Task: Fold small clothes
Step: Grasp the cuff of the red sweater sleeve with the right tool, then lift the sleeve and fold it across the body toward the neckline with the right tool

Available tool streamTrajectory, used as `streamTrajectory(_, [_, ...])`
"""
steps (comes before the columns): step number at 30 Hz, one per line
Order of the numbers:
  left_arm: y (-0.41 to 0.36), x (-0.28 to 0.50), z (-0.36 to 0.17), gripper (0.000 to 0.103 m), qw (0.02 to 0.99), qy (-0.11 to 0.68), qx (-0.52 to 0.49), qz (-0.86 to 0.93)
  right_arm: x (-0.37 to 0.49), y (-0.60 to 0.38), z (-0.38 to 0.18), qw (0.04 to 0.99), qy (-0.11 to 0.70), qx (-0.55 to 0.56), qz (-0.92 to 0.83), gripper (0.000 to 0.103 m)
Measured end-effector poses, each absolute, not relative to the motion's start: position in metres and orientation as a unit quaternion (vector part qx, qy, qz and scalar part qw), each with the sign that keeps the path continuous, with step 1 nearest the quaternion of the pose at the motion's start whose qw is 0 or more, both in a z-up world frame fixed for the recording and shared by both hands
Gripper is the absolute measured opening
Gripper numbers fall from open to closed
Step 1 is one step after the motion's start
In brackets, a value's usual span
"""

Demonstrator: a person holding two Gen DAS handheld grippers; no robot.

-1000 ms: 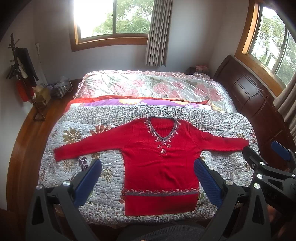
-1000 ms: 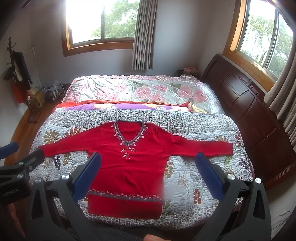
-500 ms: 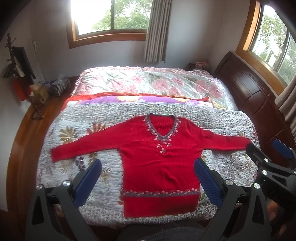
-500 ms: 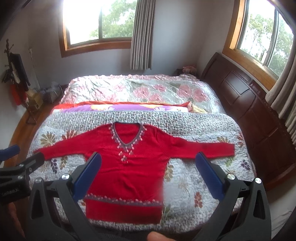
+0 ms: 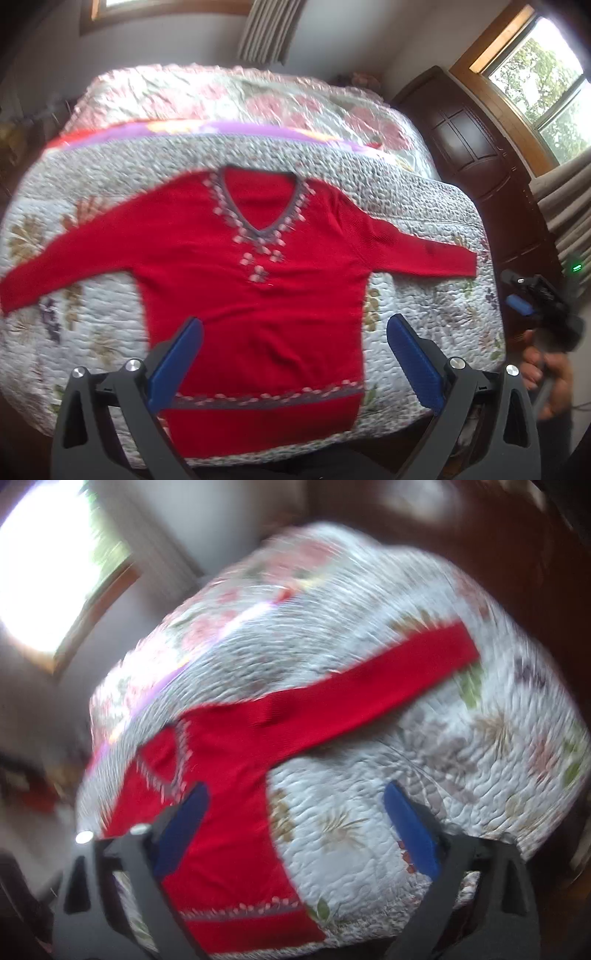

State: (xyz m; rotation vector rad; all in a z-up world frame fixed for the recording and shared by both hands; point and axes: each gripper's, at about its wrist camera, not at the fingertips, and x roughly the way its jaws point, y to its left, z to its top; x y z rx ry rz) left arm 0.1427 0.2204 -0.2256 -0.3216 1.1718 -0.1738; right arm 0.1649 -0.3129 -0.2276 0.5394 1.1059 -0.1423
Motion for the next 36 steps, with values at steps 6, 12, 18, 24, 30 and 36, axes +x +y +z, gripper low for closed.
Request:
streamTrajectory(6, [0.19, 0.172, -0.264, 0.099, 0.797, 0.58, -0.151, -0.07, 0.186, -0.459, -0.309, 0.776, 0.493, 0.372, -0.125, 0.057])
streamTrajectory(12, [0.163, 0.188, -0.29, 0.099, 0.784, 0.601, -0.144, -0.057, 0.2, -0.564, -0.371, 0.742, 0.443, 0.482, -0.144, 0.041])
streamTrajectory(18, [0.146, 0.202, -0.308, 0.099, 0.77, 0.619, -0.146, -0.045, 0.211, -0.613, -0.413, 0.706, 0.424, 0.546, -0.155, 0.041])
streamTrajectory(24, [0.138, 0.213, -0.314, 0.099, 0.768, 0.623, -0.144, -0.041, 0.219, -0.635, -0.431, 0.695, 0.424, 0.56, -0.153, 0.041])
streamTrajectory(30, [0.138, 0.216, -0.321, 0.099, 0.761, 0.631, -0.147, -0.035, 0.225, -0.641, -0.439, 0.694, 0.417, 0.566, -0.156, 0.041])
streamTrajectory(36, [0.153, 0.212, -0.331, 0.099, 0.746, 0.642, -0.178, -0.025, 0.226, -0.644, -0.434, 0.698, 0.42, 0.562, -0.142, 0.011])
